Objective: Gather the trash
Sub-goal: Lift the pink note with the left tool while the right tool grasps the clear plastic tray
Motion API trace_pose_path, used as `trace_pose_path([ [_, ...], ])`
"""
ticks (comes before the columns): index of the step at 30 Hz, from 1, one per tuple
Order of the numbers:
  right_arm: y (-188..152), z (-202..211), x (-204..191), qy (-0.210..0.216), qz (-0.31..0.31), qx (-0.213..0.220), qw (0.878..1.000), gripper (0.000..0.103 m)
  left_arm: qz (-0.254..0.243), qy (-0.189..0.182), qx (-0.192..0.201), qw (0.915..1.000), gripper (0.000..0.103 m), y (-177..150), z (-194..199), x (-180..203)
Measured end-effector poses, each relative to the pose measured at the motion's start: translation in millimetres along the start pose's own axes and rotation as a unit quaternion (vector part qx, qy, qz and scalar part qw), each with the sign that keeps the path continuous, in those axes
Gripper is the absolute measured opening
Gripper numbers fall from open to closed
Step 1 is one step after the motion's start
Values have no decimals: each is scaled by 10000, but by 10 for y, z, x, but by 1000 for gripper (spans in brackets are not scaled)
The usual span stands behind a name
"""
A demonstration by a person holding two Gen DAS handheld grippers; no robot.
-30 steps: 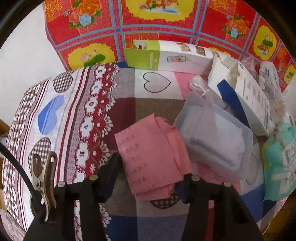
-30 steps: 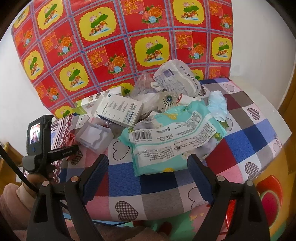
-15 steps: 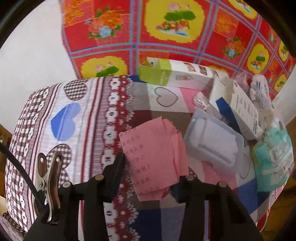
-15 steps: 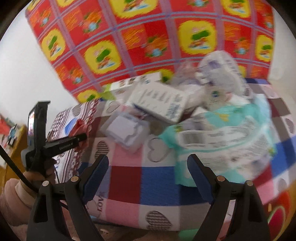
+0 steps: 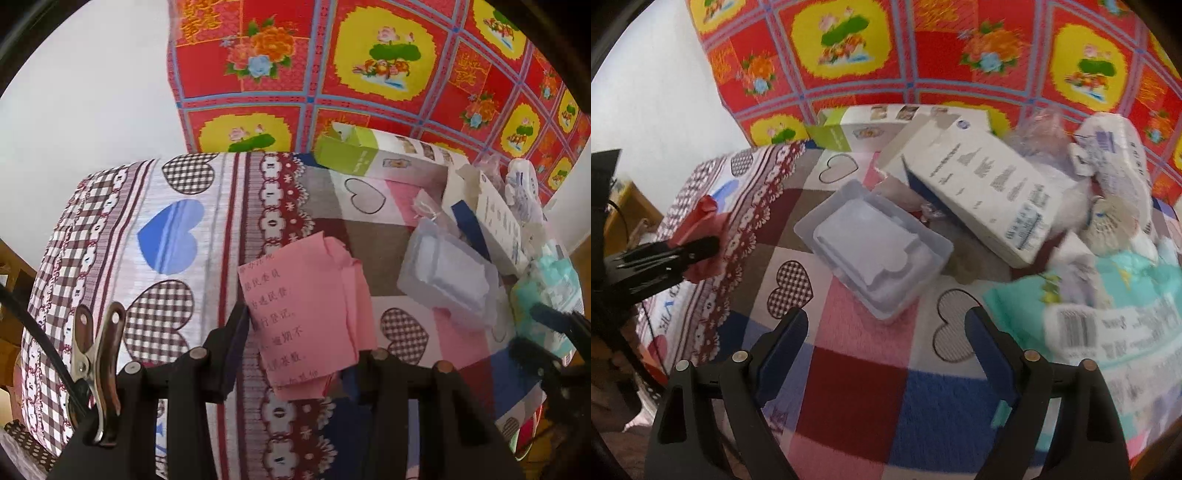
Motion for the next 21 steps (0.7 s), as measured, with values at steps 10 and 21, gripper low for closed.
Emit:
trace_pose_path([
  [10, -73, -342, -355, -11, 508, -275, 9983, 89, 140, 84, -90, 9998, 46, -50, -51, -190],
  [21, -153, -376, -936, 483, 948, -385, 9936, 89, 232, 43, -134, 9996, 47, -83, -101, -254],
])
Point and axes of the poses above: each gripper's, at about its wrist camera, not at the fingertips, and z roughly against the way its jaws point, x to its right, y to its top, the point moved 10 cm from there along -z, roughly the way its jaws point, and after that the axes turned 11 degrees about -z, right-handed, at the moved point
